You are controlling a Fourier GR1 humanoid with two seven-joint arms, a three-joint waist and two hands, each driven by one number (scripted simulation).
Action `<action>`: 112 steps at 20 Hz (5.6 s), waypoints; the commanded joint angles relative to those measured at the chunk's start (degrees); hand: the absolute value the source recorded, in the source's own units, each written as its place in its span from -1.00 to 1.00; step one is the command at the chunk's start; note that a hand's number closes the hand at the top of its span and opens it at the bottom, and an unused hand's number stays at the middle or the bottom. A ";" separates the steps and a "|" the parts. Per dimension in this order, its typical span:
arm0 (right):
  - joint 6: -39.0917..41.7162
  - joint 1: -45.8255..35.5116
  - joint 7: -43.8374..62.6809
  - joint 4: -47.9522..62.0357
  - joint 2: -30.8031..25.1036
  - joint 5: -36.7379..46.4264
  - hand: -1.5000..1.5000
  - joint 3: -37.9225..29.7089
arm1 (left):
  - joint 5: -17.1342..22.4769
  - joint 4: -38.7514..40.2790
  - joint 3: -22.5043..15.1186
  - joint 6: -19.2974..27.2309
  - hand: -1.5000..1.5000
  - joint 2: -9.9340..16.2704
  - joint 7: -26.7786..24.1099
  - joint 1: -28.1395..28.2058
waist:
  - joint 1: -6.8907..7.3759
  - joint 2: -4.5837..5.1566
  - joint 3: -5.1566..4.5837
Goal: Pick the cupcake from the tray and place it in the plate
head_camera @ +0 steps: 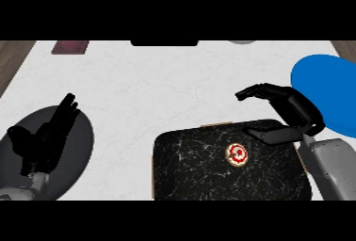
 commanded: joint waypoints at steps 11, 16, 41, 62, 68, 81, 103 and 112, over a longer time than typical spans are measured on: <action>9.70 -4.77 -32.80 18.48 -11.90 22.72 -1.00 6.01 | -2.36 6.21 0.51 -2.24 0.00 -2.29 1.00 -7.00 | 0.62 -0.23 -0.03; 5.64 -2.35 -34.42 17.93 -10.53 27.59 -1.00 9.54 | -2.72 10.78 2.69 -3.01 0.00 -4.06 1.48 -9.57 | -0.15 -0.35 -0.07; 10.03 -4.74 -9.66 3.03 -4.67 50.09 -1.00 17.62 | -5.45 8.64 9.00 -8.98 0.00 -5.28 3.45 -8.29 | -0.22 -0.46 -0.10; 10.81 -3.57 -20.76 7.57 0.41 67.56 1.00 18.98 | -11.24 10.64 12.05 -11.56 0.00 -11.13 1.09 -6.73 | -0.17 -0.41 -0.10; 9.97 -4.55 -20.19 9.77 4.09 68.53 1.00 19.25 | -12.87 10.79 12.25 -11.99 0.00 -11.24 0.41 -6.30 | 0.01 -0.36 -0.10; -5.32 14.83 -10.41 -7.00 -2.47 64.98 1.00 1.96 | -12.59 7.03 13.49 -11.10 0.00 -11.57 3.24 -6.04 | -1.94 -0.76 -0.11; -17.16 2.08 -3.13 2.14 -5.17 46.16 1.00 -32.79 | -14.01 7.04 12.56 -12.91 0.00 -13.21 2.49 -5.63 | 0.37 -0.30 -0.05; -25.27 -9.50 -18.94 37.66 -15.20 50.70 1.00 -35.34 | -14.30 5.51 12.16 -13.37 0.00 -13.28 6.39 -8.64 | 1.72 0.18 0.07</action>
